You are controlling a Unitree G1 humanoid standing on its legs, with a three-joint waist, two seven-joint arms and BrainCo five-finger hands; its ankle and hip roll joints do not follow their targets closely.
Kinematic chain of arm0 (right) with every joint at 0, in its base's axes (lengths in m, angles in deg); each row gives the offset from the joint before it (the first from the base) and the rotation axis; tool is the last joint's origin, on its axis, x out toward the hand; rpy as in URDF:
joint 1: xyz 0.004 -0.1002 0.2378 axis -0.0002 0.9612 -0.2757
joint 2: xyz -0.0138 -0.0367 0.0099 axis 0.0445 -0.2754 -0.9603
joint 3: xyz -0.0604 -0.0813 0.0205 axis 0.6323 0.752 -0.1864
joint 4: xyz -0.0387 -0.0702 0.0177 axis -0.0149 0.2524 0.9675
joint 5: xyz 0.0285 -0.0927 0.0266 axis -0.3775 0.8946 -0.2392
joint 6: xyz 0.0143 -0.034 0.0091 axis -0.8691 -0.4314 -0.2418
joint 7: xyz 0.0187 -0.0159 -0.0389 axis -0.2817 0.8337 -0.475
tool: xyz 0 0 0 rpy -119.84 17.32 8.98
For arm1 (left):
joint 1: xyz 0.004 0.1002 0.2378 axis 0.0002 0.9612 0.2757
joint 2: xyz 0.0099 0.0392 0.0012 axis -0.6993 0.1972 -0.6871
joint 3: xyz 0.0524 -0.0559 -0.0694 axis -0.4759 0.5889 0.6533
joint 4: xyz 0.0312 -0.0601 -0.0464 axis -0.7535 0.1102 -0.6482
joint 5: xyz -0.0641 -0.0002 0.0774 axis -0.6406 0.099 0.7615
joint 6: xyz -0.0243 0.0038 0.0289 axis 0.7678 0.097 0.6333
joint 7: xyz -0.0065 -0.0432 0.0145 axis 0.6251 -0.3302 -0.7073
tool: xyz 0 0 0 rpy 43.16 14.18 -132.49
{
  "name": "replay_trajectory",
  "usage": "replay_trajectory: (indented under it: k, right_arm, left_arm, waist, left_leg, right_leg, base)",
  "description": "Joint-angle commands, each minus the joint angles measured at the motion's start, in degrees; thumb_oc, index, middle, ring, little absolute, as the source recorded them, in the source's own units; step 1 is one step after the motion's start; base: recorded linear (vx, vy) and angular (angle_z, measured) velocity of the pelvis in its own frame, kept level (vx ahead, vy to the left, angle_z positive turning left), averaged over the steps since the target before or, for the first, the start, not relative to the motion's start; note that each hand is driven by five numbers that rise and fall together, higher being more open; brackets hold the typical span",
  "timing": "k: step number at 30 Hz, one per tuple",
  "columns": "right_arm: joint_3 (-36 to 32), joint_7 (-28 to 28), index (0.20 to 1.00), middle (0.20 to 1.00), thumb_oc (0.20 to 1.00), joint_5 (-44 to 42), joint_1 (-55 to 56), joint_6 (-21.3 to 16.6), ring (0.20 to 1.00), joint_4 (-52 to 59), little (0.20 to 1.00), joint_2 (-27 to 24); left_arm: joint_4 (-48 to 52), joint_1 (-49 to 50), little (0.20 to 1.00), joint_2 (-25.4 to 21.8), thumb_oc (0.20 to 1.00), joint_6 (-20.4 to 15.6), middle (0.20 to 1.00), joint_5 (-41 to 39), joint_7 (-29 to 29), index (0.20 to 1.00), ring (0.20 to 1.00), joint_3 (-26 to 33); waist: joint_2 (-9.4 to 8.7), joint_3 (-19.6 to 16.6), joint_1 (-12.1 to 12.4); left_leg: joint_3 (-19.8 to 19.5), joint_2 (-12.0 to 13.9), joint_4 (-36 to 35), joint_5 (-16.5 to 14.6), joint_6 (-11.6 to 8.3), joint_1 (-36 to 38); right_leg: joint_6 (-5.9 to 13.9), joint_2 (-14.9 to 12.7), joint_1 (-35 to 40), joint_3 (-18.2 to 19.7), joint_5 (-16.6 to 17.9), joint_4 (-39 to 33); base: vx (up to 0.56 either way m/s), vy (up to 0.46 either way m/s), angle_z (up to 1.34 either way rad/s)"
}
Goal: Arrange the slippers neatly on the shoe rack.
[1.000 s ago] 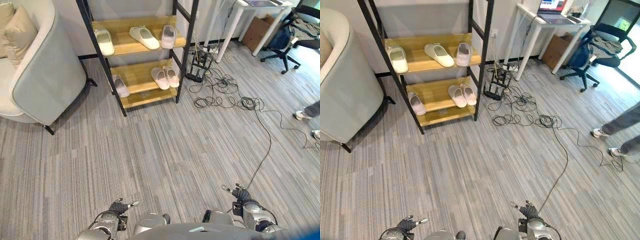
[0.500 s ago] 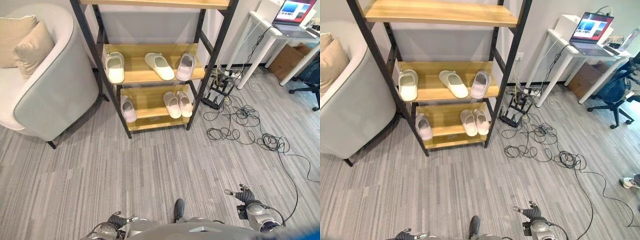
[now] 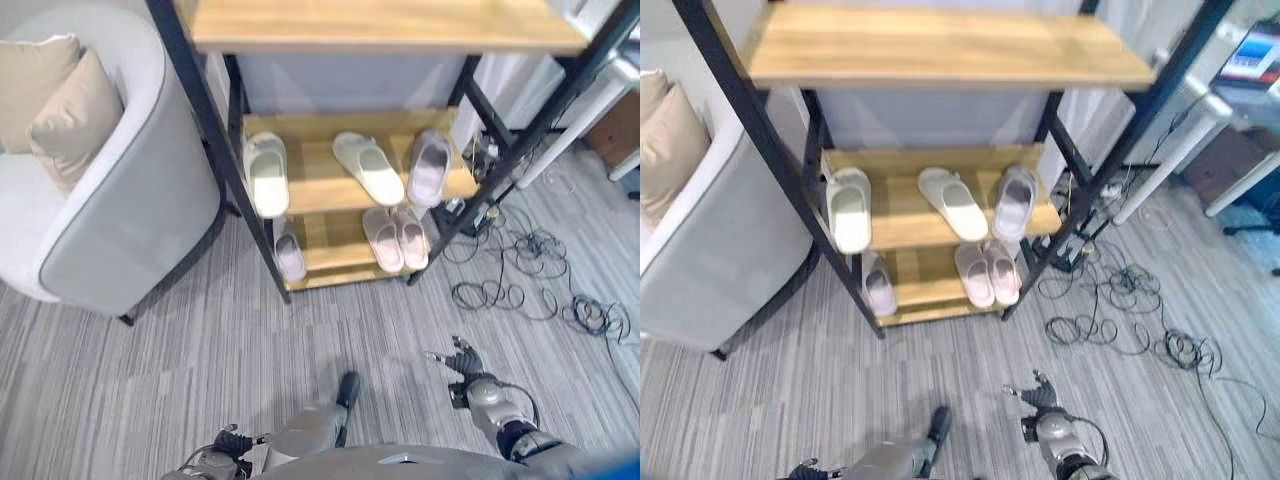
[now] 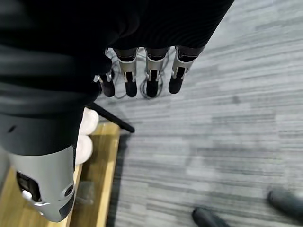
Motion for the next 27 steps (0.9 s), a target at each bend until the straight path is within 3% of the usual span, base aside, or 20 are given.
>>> replay_trajectory:
  k: [1,3,5,8,12,15,17,22,24,26,27]
  right_arm:
    - [-1.1,0.1,1.000,1.000,1.000,1.3,-2.8,-0.6,1.000,1.5,1.000,-1.7]
    - [-1.2,0.0,1.000,1.000,1.000,1.5,-2.5,-0.5,1.000,1.5,1.000,-1.7]
    - [-1.4,-0.3,1.000,1.000,1.000,1.6,-2.2,-0.4,1.000,1.7,1.000,-1.7]
    - [-1.8,-0.4,1.000,1.000,1.000,1.1,-1.9,-0.5,1.000,1.8,1.000,-2.2]
    - [-1.2,-0.1,1.000,1.000,1.000,0.8,-1.5,-0.7,1.000,1.2,1.000,-2.7]
    - [-1.1,-0.1,1.000,1.000,1.000,0.8,-1.4,-0.8,1.000,1.2,1.000,-2.8]
    - [-0.6,-0.1,1.000,1.000,1.000,0.4,-0.7,-1.1,1.000,1.8,1.000,-3.3]
    - [0.5,0.1,1.000,1.000,1.000,0.5,0.0,-1.3,1.000,1.7,1.000,-3.2]
    - [0.8,0.1,1.000,1.000,1.000,0.2,-0.7,-1.5,1.000,1.7,1.000,-3.5]
    - [1.5,-0.3,1.000,1.000,1.000,0.6,-1.8,-1.3,1.000,1.3,1.000,-3.7]
    - [2.0,-0.6,1.000,1.000,1.000,1.2,-3.6,-0.9,1.000,1.0,1.000,-4.3]
  left_arm:
    - [0.5,-1.4,1.000,1.2,1.000,-0.7,1.000,-0.2,-0.6,1.000,1.000,-0.6]
    - [0.4,-1.4,1.000,1.4,1.000,-0.7,1.000,0.6,-0.8,1.000,1.000,-1.1]
    - [0.0,-1.5,1.000,1.9,1.000,-0.9,1.000,1.7,-1.0,1.000,1.000,-2.0]
    - [0.1,-2.2,1.000,2.4,1.000,-1.3,1.000,1.7,-1.3,1.000,1.000,-2.9]
    - [-0.1,-2.0,1.000,3.5,1.000,-1.5,1.000,1.8,-1.7,1.000,1.000,-3.2]
    - [0.0,-2.0,1.000,3.7,1.000,-1.5,1.000,1.7,-1.8,1.000,1.000,-3.4]
    - [1.2,-2.6,1.000,4.9,1.000,-1.7,1.000,1.2,-2.0,1.000,1.000,-4.7]
    - [1.8,-3.3,1.000,5.0,1.000,-1.7,1.000,0.4,-2.0,1.000,1.000,-5.3]
    - [2.0,-4.2,1.000,5.2,1.000,-2.1,1.000,-1.3,-2.1,1.000,1.000,-5.1]
    - [2.6,-5.2,1.000,5.8,1.000,-2.4,1.000,-2.2,-2.6,1.000,1.000,-5.6]
    - [3.0,-5.9,1.000,6.5,1.000,-2.6,1.000,-2.4,-2.6,1.000,1.000,-5.8]
  waist:
    - [1.69,3.6,0.6]
    - [2.17,3.8,-0.1]
    - [2.47,4.1,-0.9]
    - [1.71,3.8,-2.1]
    - [1.21,2.1,-1.4]
    - [1.22,2.1,-1.4]
    - [1.53,1.8,-1.2]
    - [2.07,2.4,-0.6]
    - [2.35,3.7,0.0]
    - [2.25,5.5,0.1]
    - [1.29,5.9,-0.5]
  left_leg:
    - [-8.0,-1.2,-3.6,-0.9,1.88,5.3]
    - [-9.3,-1.0,-3.7,-1.6,1.88,6.6]
    - [-10.6,-0.7,-3.6,-2.8,1.16,7.2]
    - [-13.2,-1.7,-4.6,-3.1,0.57,8.2]
    - [-15.4,-0.1,-7.5,-2.0,-1.29,9.1]
    - [-15.9,0.3,-7.9,-1.9,-1.59,9.4]
    - [-18.7,1.9,-10.1,-0.2,-3.28,9.9]
    - [-21.5,3.1,-10.4,1.2,-4.99,9.1]
    - [-23.0,3.4,-10.3,3.9,-6.84,6.7]
    - [-22.1,2.6,-8.9,5.3,-7.79,3.1]
    - [-15.4,2.1,-3.7,2.5,-6.38,0.2]
  right_leg:
    - [5.02,-2.9,-7.6,-1.5,6.4,9.6]
    - [4.40,-4.2,-8.4,-1.3,6.6,8.1]
    - [4.00,-6.1,-8.6,0.0,6.7,0.2]
    - [4.84,-3.5,-8.7,5.3,7.4,-6.1]
    - [3.86,-1.7,-5.8,3.5,5.5,-10.4]
    - [3.58,-1.4,-5.6,3.2,5.1,-10.4]
    - [2.04,0.3,-4.3,0.3,2.8,-10.6]
    - [0.17,1.8,-4.2,-2.2,0.0,-9.3]
    - [-1.01,3.0,-4.4,-4.6,-1.2,-9.4]
    - [-1.21,2.6,-4.9,-5.4,-1.0,-9.8]
    - [-1.08,0.8,-8.2,-6.2,0.6,-9.0]
  base:
    - [0.09,0.153,-0.50]
    - [0.10,0.033,0.62]
    - [0.12,-0.115,0.71]
    - [0.13,-0.106,1.08]
    - [0.11,-0.175,0.35]
    - [0.03,-0.092,-0.17]
    - [0.03,-0.256,0.10]
    - [-0.05,-0.156,0.35]
    - [-0.19,-0.161,0.43]
    - [-0.31,-0.041,0.71]
    - [-0.38,0.042,0.68]
